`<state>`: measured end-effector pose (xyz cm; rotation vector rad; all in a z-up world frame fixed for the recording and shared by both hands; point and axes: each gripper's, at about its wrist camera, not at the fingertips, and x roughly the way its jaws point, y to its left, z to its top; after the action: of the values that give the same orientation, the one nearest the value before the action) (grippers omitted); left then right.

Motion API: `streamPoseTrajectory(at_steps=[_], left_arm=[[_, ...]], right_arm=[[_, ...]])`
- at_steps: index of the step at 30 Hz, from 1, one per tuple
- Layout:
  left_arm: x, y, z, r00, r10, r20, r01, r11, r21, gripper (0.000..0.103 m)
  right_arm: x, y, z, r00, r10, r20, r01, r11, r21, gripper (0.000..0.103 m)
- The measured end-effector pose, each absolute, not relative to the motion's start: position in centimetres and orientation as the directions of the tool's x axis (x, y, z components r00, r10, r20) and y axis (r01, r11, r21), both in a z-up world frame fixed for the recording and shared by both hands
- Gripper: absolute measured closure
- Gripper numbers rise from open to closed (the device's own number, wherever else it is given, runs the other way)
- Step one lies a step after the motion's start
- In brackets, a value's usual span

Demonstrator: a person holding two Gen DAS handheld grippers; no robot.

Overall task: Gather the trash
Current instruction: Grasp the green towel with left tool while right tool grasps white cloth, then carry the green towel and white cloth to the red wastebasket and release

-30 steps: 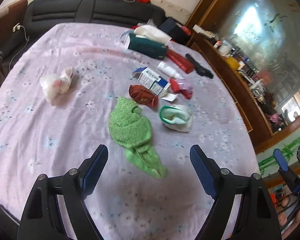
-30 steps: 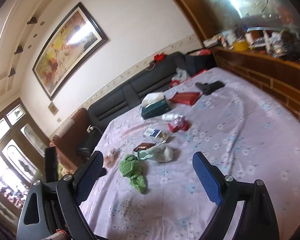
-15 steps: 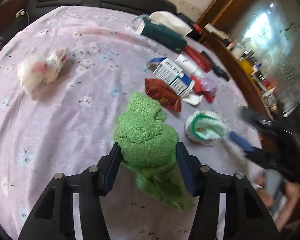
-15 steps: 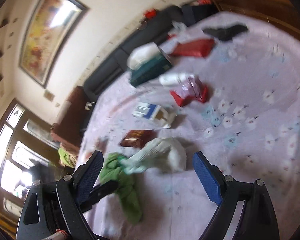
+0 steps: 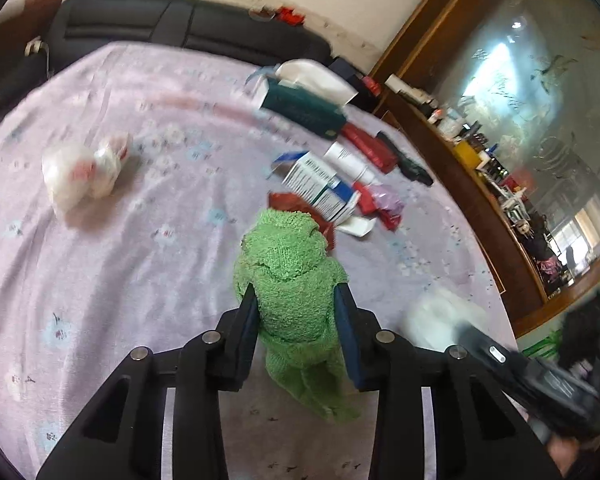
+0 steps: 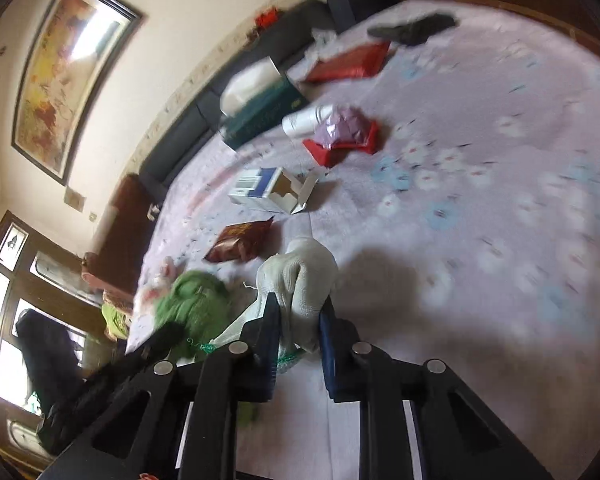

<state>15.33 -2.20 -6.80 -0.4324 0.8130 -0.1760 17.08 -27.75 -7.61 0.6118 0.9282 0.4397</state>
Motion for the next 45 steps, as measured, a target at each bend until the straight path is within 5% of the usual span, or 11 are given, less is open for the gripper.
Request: streamPoseTrajectory(at_steps=[14,45], left_arm=[[3.6,-9.0,1.7,0.624,-0.571,-0.533,0.309,0.807,-0.502,0.07],[-10.5,-21.4,13.7,0.485,-0.815,-0.316,0.707,0.578,-0.407,0.07]], right_arm=[[-4.6,-36.5,1.9,0.795,0.478,-0.372,-0.156,0.755,0.637,0.086],[-25.3,-47.4,10.5,0.984,0.151,-0.09,-0.074,0.819,0.569,0.085]])
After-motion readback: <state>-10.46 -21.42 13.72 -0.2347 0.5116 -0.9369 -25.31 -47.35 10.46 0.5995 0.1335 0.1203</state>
